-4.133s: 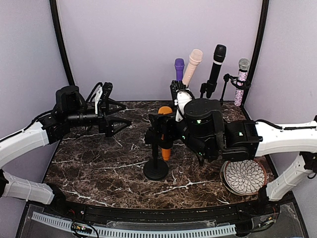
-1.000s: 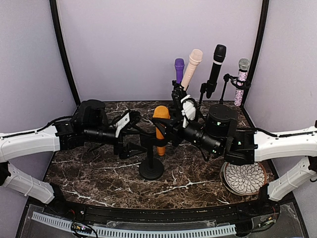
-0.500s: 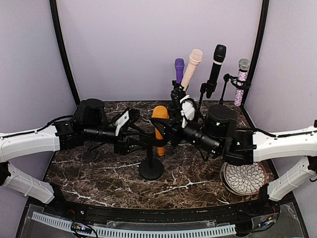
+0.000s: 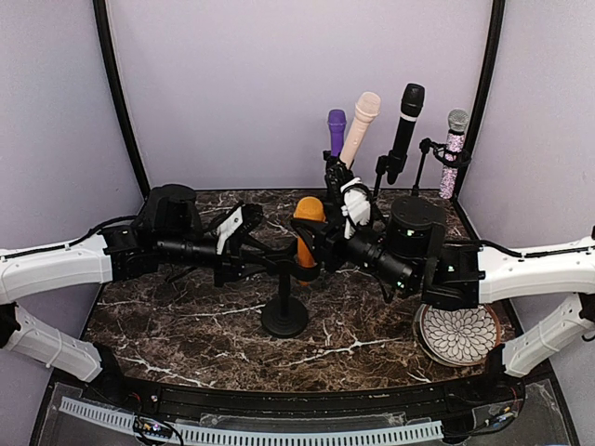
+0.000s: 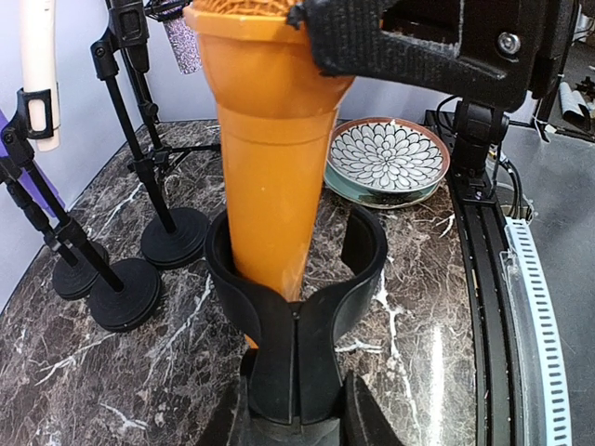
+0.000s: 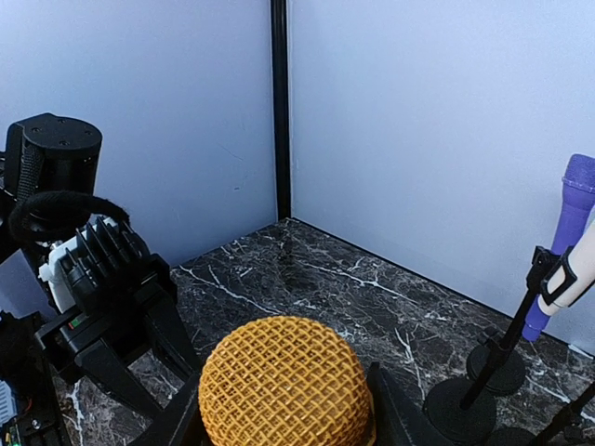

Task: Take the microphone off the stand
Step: Remove the microphone from the microphone stand, then pass from the right arm to the left

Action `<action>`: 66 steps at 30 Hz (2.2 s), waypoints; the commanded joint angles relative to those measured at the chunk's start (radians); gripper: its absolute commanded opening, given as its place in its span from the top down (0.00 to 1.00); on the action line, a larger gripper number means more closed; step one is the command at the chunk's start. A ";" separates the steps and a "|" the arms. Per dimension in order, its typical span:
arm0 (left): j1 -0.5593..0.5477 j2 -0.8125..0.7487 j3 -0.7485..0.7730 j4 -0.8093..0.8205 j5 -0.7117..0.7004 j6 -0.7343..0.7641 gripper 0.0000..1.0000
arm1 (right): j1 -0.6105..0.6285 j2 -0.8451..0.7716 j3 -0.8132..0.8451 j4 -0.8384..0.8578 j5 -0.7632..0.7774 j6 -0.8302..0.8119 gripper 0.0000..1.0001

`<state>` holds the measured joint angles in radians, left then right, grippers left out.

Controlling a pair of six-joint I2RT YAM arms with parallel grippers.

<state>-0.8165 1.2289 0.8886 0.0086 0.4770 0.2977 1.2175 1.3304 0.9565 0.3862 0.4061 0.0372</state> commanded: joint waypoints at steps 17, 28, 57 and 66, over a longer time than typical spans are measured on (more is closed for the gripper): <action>-0.005 -0.013 0.012 0.037 0.017 -0.079 0.23 | -0.006 -0.337 -0.125 -0.011 0.224 0.006 0.97; -0.003 -0.062 0.002 0.082 0.028 -0.120 0.01 | -0.006 -0.363 -0.100 -0.026 0.191 0.015 0.97; -0.004 -0.009 0.367 -0.002 0.133 -0.355 0.01 | -0.012 -0.045 0.409 -0.136 -0.276 0.128 0.97; -0.004 -0.010 0.380 -0.054 0.142 -0.333 0.21 | -0.015 0.023 0.454 -0.135 -0.354 0.171 0.97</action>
<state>-0.8173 1.2320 1.2423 -0.0143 0.5911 -0.0505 1.2079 1.3491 1.3571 0.2062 0.1051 0.1745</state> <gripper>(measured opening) 0.846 0.490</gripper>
